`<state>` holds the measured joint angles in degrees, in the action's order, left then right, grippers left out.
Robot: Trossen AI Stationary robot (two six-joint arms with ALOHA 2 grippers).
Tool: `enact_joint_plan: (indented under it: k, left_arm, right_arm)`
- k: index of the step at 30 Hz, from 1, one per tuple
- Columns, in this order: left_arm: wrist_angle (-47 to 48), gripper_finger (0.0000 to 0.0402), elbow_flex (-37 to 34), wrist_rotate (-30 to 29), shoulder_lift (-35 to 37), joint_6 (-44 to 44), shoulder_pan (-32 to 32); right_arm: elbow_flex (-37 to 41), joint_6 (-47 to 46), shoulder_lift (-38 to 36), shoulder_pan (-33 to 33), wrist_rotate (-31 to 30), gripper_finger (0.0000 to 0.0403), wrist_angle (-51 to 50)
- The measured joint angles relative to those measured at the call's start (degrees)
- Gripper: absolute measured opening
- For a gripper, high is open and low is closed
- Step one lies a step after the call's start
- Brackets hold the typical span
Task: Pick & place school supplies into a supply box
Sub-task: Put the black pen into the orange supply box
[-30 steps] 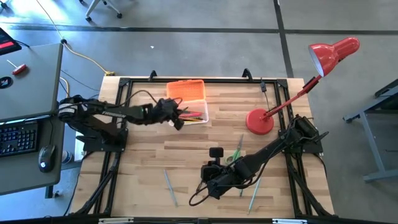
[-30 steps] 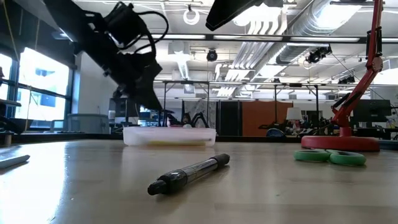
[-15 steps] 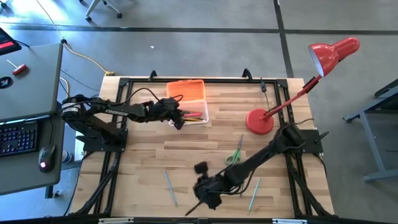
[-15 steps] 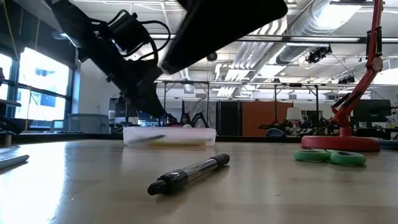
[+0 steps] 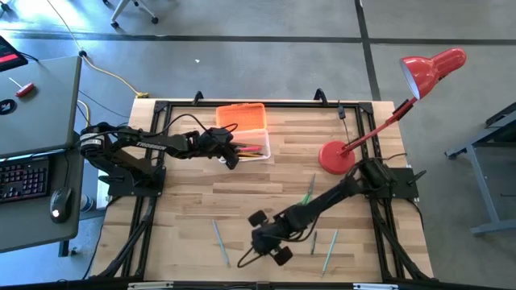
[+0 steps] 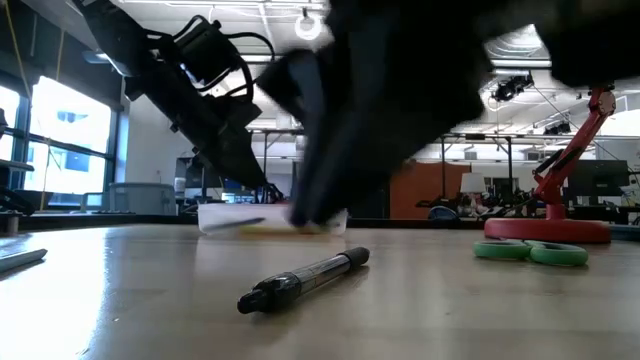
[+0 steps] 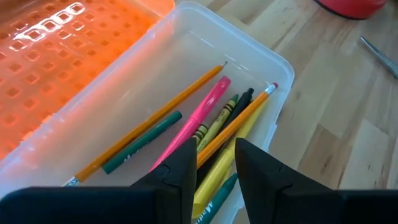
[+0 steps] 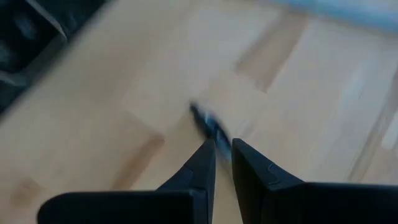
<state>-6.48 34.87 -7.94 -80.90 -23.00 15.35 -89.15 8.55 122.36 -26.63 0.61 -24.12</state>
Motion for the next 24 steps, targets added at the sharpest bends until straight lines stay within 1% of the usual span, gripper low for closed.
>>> enact_joint_plan:
  k: [3,6,8,10,12,15,21,24]
  left_arm:
    - [0.2,0.0140,0.0,0.0,0.0,0.0,0.0]
    - [0.2,0.0140,0.0,0.0,0.0,0.5,0.0]
    - [0.2,0.0140,0.0,0.0,0.0,0.7,0.0]
    - [0.2,0.0140,0.0,0.0,0.0,0.7,0.0]
    - [0.2,0.0140,0.0,0.0,0.0,0.7,0.0]
    - [0.3,0.0140,0.0,-0.1,0.0,0.8,0.0]
    - [-0.2,0.0140,0.0,-0.1,0.0,2.2,0.0]
    - [-0.2,0.0140,0.0,-0.1,0.0,2.2,0.0]
  right_arm:
    - [4.6,-0.6,-0.1,0.8,1.4,0.0032,2.6]
    - [8.1,0.1,-0.4,0.9,-0.2,0.0032,8.9]
    - [9.1,2.2,-0.3,0.6,-1.6,0.0032,12.0]
    - [9.2,5.4,-0.2,0.4,-2.1,0.0032,14.0]
    - [9.2,7.9,-0.2,0.3,-2.2,0.0032,13.2]
    - [9.0,7.5,-0.2,0.3,-2.2,0.0032,15.2]
    - [9.0,4.2,-0.2,0.9,-3.3,0.0032,25.6]
    - [9.0,6.5,-0.2,0.9,-3.5,0.0032,28.6]
